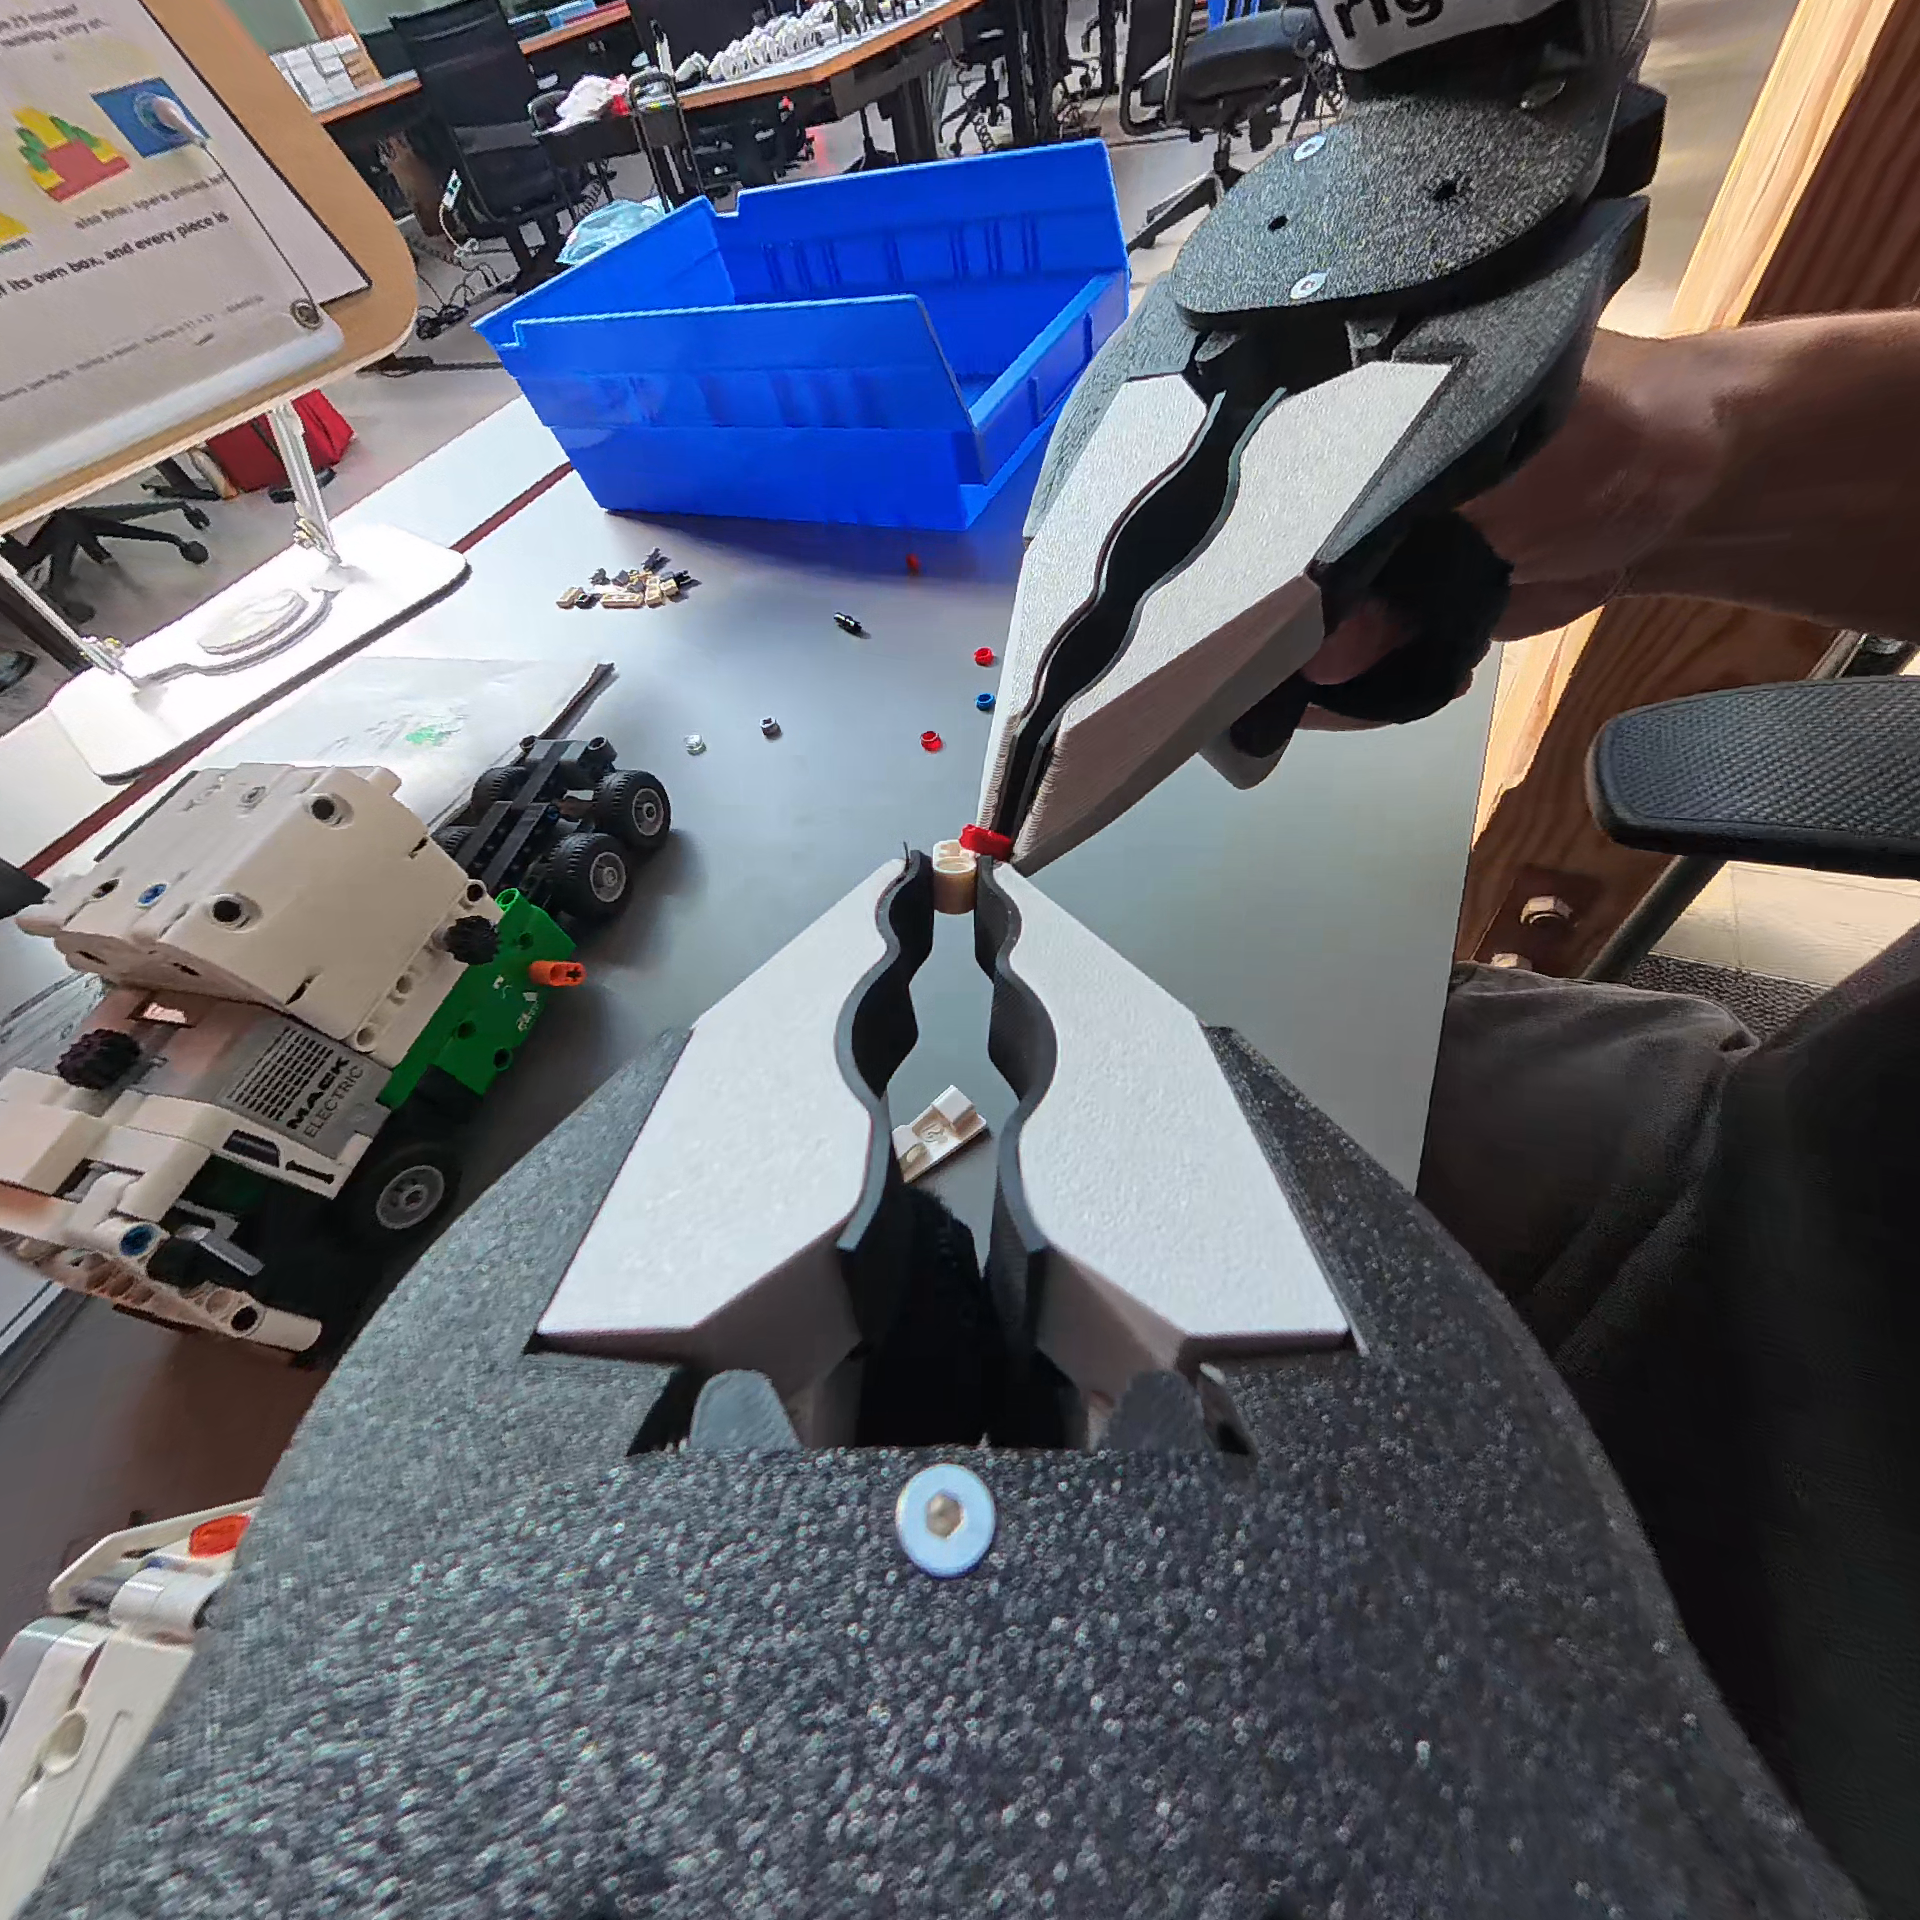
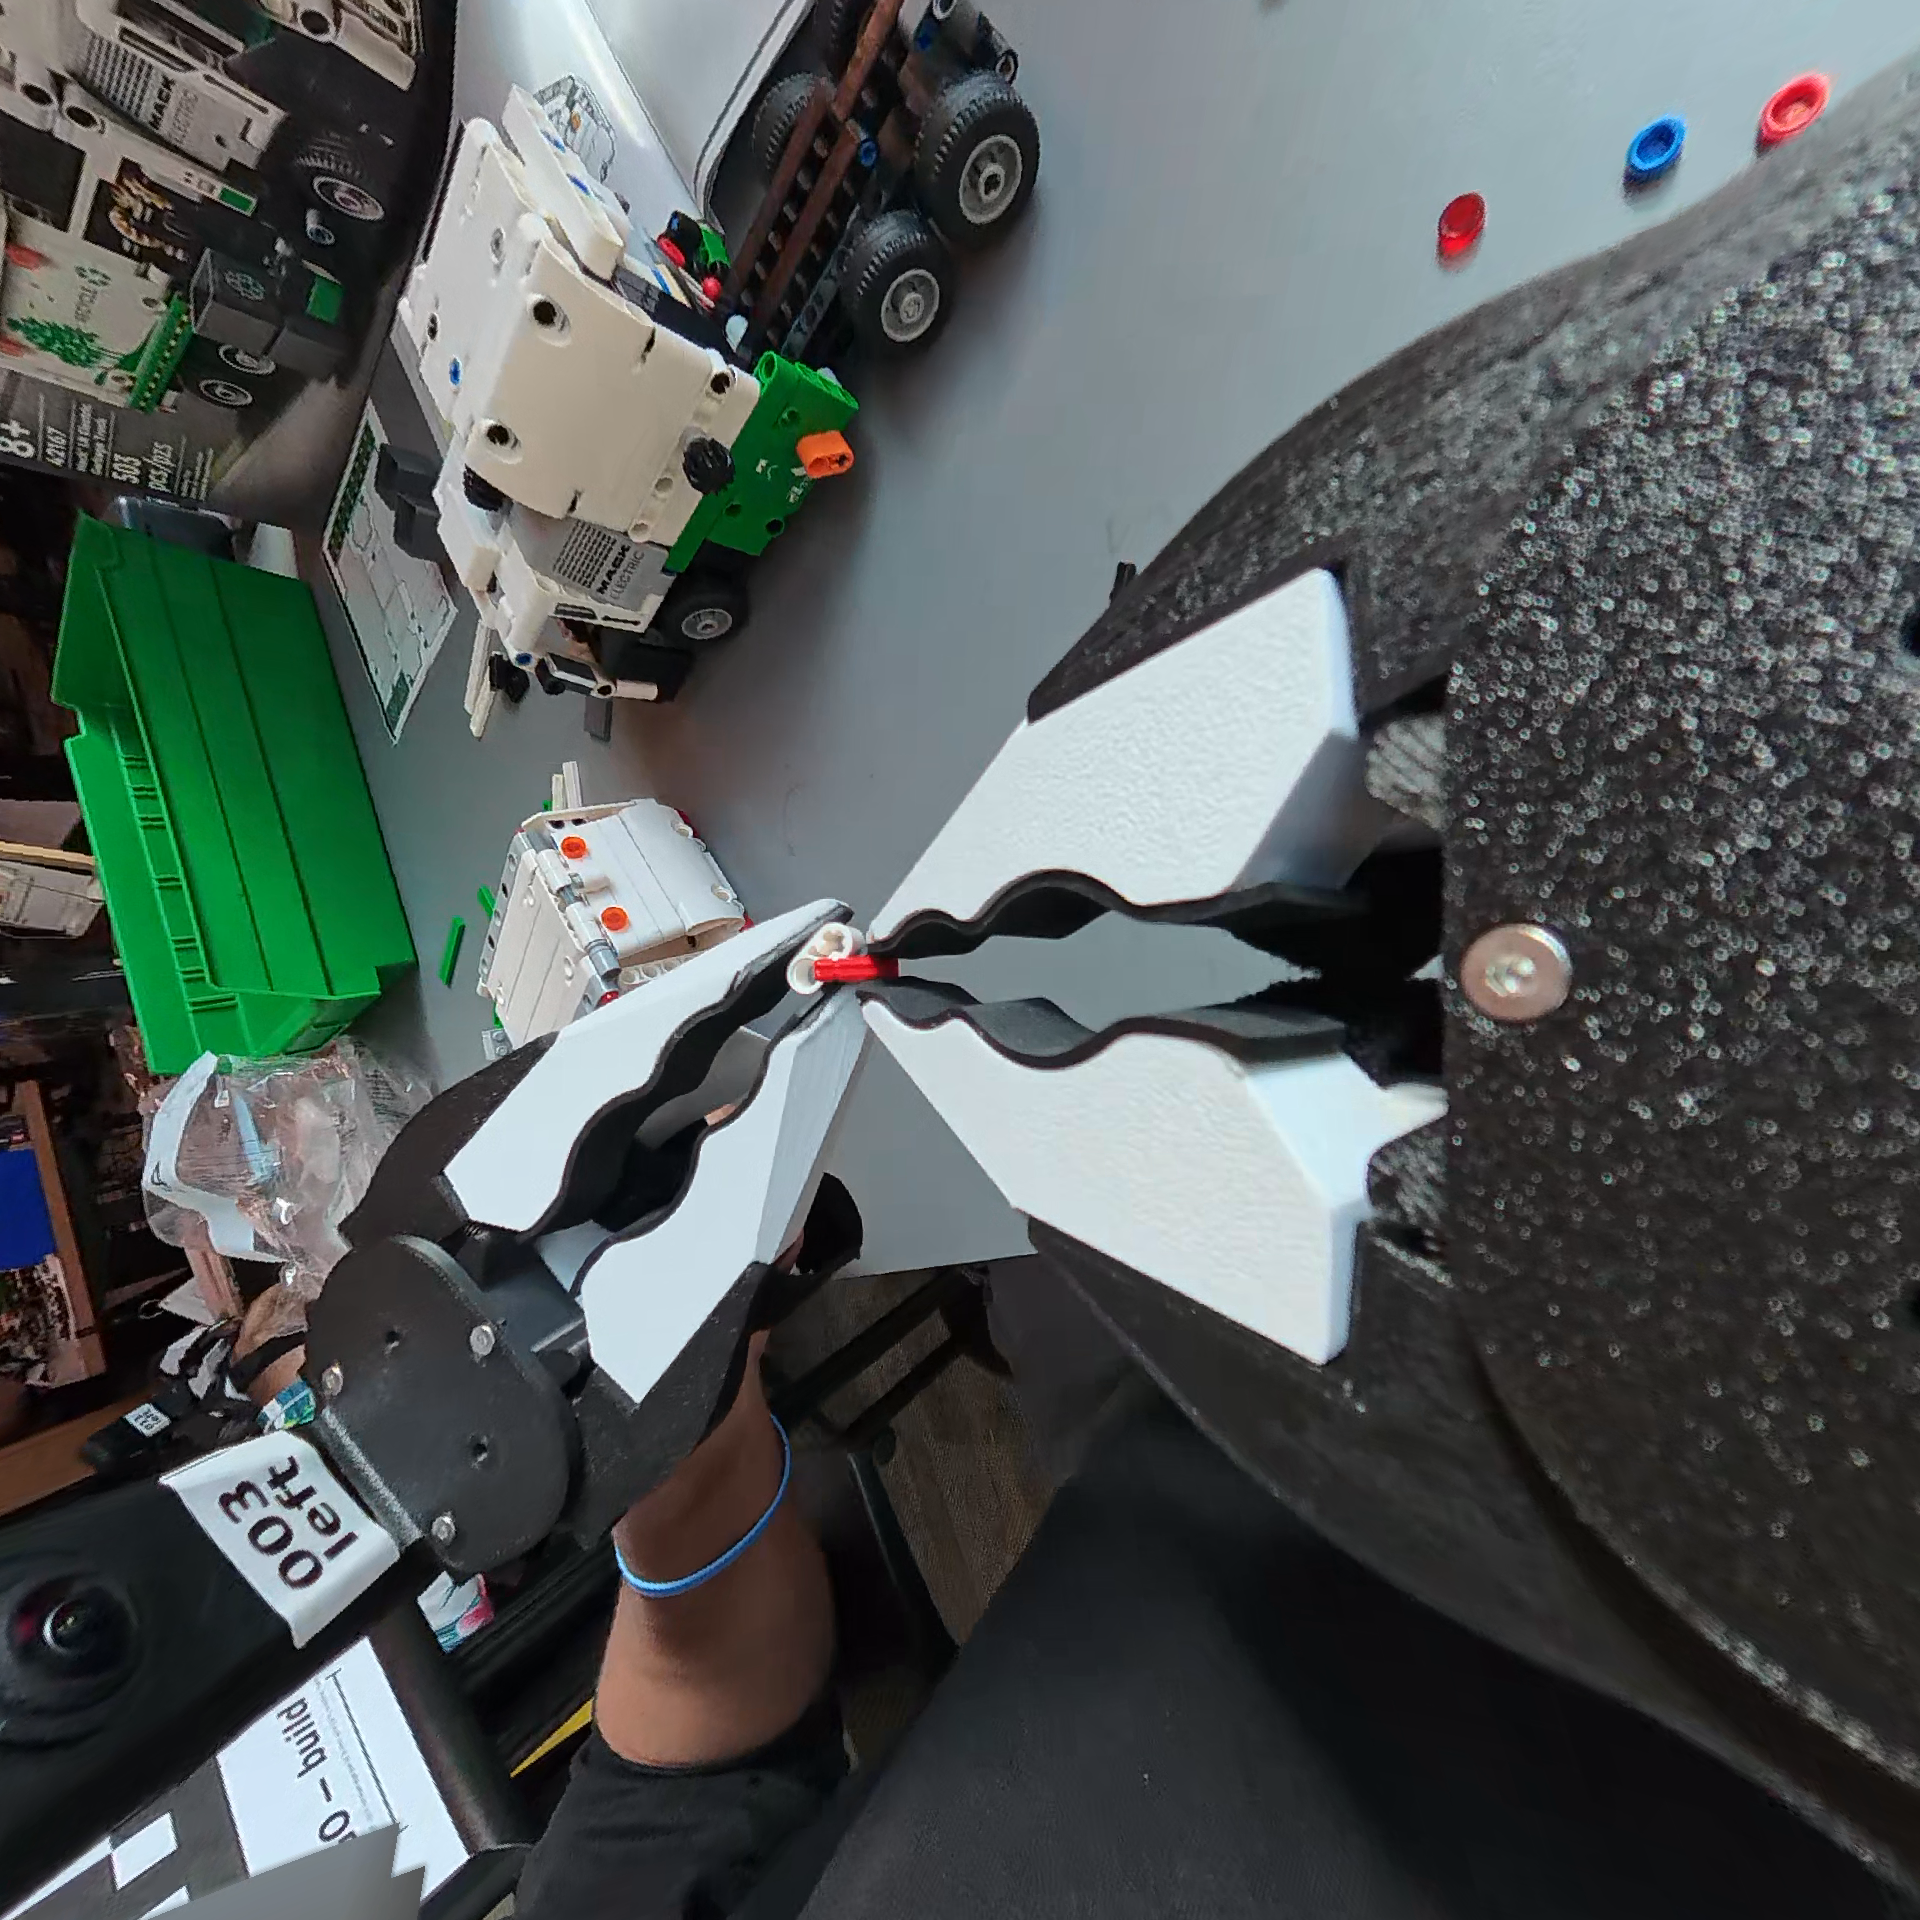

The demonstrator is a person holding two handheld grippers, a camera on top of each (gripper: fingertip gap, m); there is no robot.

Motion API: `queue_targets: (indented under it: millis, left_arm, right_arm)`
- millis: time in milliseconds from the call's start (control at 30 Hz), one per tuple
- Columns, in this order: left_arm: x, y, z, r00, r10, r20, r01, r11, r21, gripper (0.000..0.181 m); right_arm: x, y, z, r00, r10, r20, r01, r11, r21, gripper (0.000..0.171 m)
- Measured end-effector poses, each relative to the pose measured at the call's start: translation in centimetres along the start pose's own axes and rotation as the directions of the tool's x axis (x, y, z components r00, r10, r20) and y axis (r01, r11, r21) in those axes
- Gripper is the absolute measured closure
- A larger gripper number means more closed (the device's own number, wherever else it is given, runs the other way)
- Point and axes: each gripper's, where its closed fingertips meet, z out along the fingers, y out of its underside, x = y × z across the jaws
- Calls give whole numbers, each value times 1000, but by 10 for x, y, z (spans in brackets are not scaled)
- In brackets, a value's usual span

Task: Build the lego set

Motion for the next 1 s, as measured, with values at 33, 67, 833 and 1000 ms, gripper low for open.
queue_targets:
  millis: [33,67,833,1000]
  left_arm:
    - [-1,0,-1,1000,-2,5,2,1000,6,175]
    - [-4,0,-2,1000,0,16,0,1000,9,175]
    - [14,51,19,364,898,246,-875,421,-241,176]
    - [15,52,20,335,912,237,-889,389,-242,176]
  right_arm:
    - [0,1,1,1000,-1,-1,1,1000,-6,168]
    - [1,3,1,1000,-9,-13,8,1000,-21,168]
    - [-9,68,12,806,568,169,-509,810,-292,169]
    - [-9,70,12,778,603,177,-532,782,-325,169]
